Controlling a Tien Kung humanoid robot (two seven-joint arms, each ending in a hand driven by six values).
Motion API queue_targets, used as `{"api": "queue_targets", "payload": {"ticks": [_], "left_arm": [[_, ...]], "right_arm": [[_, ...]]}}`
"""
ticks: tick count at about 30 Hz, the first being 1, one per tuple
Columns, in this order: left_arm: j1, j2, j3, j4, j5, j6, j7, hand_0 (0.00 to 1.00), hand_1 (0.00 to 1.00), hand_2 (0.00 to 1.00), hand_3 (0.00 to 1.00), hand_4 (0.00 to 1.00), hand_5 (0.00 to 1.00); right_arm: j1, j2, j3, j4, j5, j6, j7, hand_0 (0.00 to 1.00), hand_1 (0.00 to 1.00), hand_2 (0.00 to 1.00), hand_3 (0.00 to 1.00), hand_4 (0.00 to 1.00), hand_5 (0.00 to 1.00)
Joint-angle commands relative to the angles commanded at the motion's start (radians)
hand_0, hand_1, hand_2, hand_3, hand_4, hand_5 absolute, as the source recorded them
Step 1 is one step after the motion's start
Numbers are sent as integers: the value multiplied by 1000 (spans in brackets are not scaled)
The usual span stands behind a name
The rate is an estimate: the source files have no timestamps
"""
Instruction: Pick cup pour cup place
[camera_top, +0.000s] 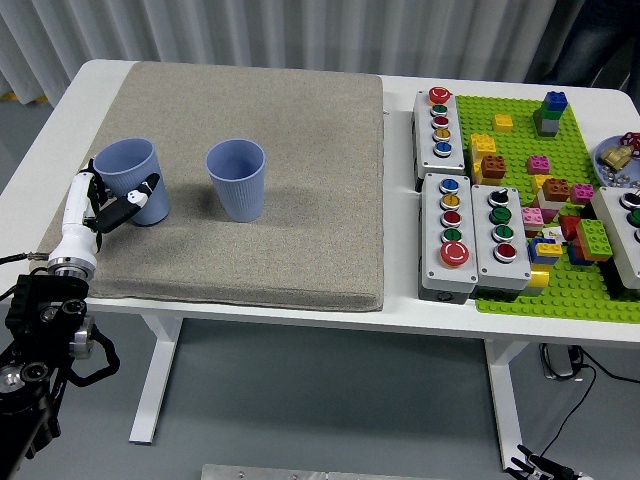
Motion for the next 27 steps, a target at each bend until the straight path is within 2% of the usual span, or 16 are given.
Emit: {"api": "queue_targets", "payload": {"ticks": [1, 2, 13, 14, 25, 27], "left_arm": [[1, 1, 2, -1, -1, 3, -1, 553, 588, 724, 640, 731, 214], [1, 1, 3, -2, -2, 4, -2, 541, 535, 625, 576, 717, 207], [12, 5, 30, -6, -21, 32, -19, 527, 507, 592, 564, 712, 206], [15, 7, 35, -8, -24, 35, -22, 489, 479, 554, 546, 705, 203], [22, 17, 41, -18, -48, 58, -49, 482, 473, 544, 541, 697, 201], [24, 19, 45, -19, -60, 63, -60, 448, 466, 529, 526, 685, 183]], "right_arm": [[0, 0, 1, 0, -1, 0, 0, 761, 695, 734, 615, 221, 192], [0, 0, 2, 0, -2, 0, 0, 761, 695, 734, 615, 221, 191], [1, 0, 1, 0, -3, 0, -2, 761, 695, 734, 615, 220, 188], [1, 0, 1, 0, -3, 0, -2, 761, 695, 733, 615, 220, 189], [1, 0, 3, 0, -5, 1, -4, 761, 694, 733, 615, 220, 188], [1, 0, 3, 0, -5, 1, -4, 761, 694, 733, 615, 221, 187]]}}
